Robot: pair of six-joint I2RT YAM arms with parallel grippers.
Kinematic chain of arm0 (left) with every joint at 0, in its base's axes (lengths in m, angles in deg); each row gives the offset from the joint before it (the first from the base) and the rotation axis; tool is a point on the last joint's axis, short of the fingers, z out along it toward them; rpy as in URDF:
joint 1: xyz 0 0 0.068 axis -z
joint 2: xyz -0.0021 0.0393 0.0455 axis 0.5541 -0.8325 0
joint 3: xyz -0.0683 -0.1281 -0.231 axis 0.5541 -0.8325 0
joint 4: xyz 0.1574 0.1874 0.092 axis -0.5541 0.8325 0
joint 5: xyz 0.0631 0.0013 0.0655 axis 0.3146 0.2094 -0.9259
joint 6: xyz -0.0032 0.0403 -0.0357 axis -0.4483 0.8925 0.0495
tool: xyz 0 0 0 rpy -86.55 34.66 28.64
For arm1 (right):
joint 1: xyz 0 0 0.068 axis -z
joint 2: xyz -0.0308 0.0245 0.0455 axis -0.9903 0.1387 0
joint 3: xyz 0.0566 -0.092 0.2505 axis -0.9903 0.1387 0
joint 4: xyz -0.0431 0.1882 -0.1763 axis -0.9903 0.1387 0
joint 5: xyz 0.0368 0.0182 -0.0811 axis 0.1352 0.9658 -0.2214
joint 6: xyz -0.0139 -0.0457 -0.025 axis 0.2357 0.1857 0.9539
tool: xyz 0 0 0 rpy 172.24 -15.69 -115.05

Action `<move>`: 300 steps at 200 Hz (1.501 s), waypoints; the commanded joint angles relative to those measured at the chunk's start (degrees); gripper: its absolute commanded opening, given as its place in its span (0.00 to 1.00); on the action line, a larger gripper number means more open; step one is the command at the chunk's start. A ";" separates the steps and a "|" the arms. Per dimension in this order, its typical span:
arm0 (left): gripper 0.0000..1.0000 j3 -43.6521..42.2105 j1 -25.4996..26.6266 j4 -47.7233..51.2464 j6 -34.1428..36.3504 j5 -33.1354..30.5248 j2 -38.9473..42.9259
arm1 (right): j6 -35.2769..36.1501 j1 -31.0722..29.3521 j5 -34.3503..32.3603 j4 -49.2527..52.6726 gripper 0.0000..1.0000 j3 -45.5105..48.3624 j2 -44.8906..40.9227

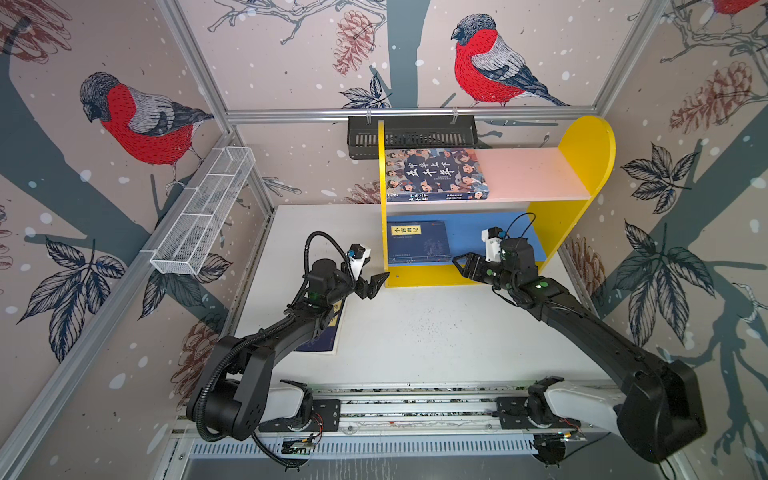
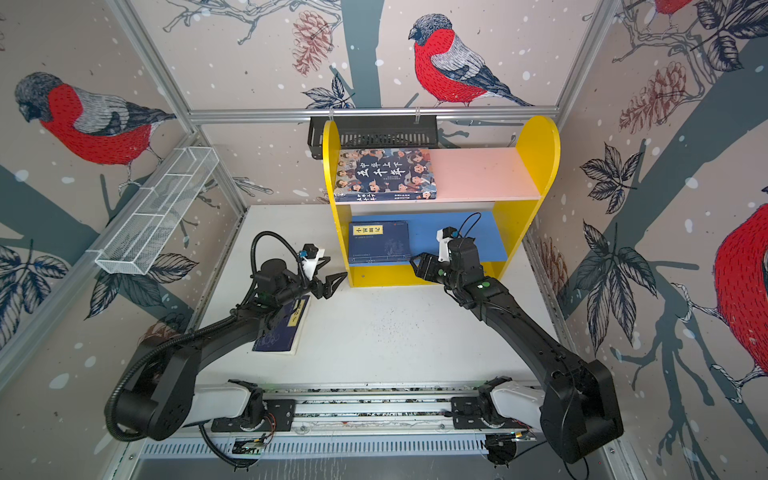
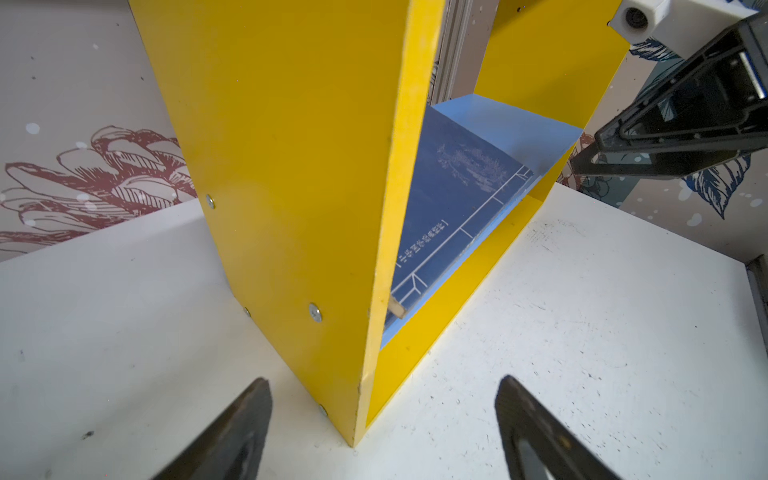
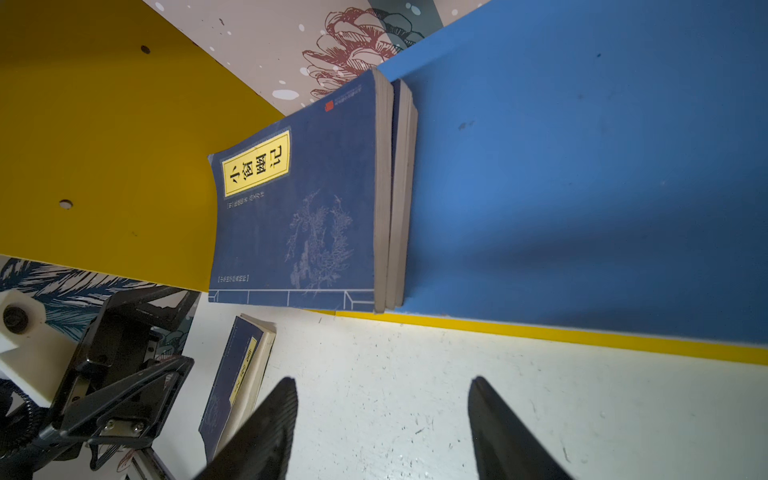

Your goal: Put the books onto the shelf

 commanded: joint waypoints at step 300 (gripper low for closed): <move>0.59 4.04 3.69 -8.67 3.01 -10.11 -7.53 | 0.72 -1.78 -4.44 1.40 0.60 1.65 -0.73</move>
